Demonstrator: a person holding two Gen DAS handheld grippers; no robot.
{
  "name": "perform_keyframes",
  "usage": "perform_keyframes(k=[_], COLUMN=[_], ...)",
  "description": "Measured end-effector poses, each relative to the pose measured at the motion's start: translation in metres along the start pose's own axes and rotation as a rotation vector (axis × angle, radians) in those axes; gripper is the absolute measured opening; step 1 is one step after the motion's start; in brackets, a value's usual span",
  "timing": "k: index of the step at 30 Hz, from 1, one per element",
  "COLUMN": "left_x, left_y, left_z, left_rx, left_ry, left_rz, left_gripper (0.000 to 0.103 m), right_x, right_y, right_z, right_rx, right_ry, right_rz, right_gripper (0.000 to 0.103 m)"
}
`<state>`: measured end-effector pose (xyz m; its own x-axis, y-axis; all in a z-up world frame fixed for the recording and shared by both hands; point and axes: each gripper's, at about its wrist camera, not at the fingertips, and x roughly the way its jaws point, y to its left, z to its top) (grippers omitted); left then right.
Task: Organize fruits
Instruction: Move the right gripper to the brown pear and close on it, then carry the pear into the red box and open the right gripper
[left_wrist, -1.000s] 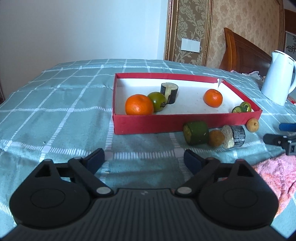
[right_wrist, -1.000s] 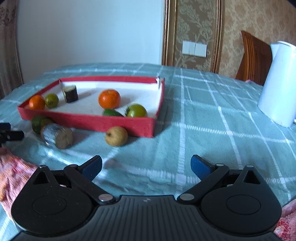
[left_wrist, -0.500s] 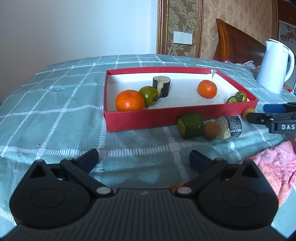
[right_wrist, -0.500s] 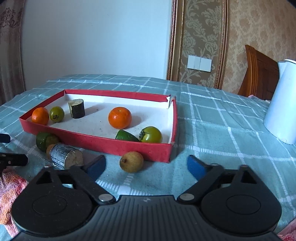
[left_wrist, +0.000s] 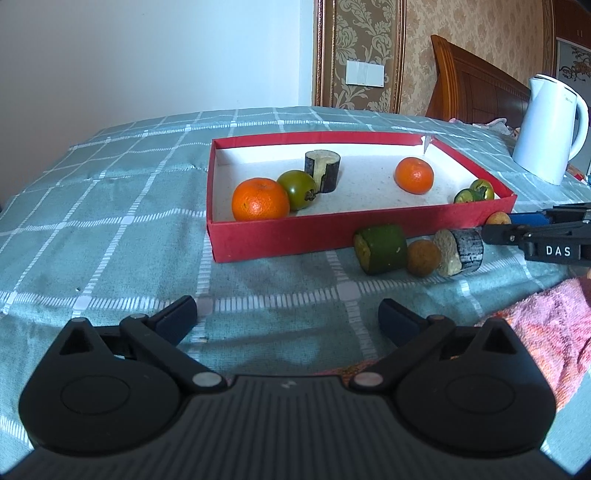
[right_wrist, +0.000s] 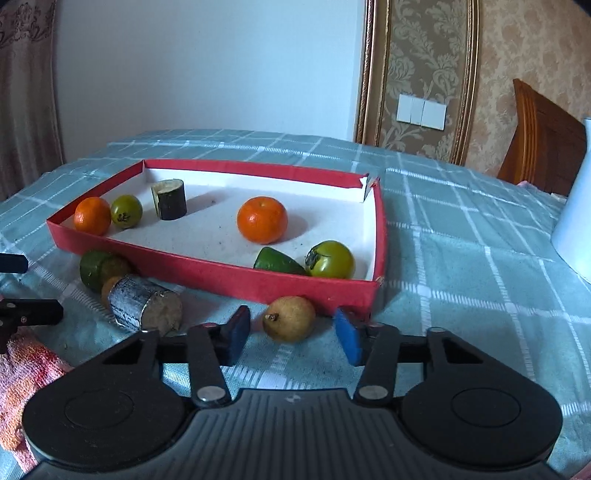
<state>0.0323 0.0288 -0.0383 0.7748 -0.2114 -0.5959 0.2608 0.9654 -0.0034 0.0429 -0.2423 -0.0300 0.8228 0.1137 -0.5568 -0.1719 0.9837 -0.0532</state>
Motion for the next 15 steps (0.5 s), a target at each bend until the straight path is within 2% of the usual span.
perform_keyframes(k=[3, 15], left_x=[0.000, 0.000], left_y=[0.000, -0.001], left_z=[0.000, 0.000], left_rx=[0.000, 0.000], left_ry=[0.000, 0.000], left_rz=[0.000, 0.000], left_gripper=[0.103, 0.103], right_x=[0.000, -0.010], right_y=[-0.001, -0.008], right_z=[0.000, -0.003], right_rx=[0.014, 0.071], right_ry=[0.000, -0.043], right_rz=[0.014, 0.031], right_gripper=[0.030, 0.030])
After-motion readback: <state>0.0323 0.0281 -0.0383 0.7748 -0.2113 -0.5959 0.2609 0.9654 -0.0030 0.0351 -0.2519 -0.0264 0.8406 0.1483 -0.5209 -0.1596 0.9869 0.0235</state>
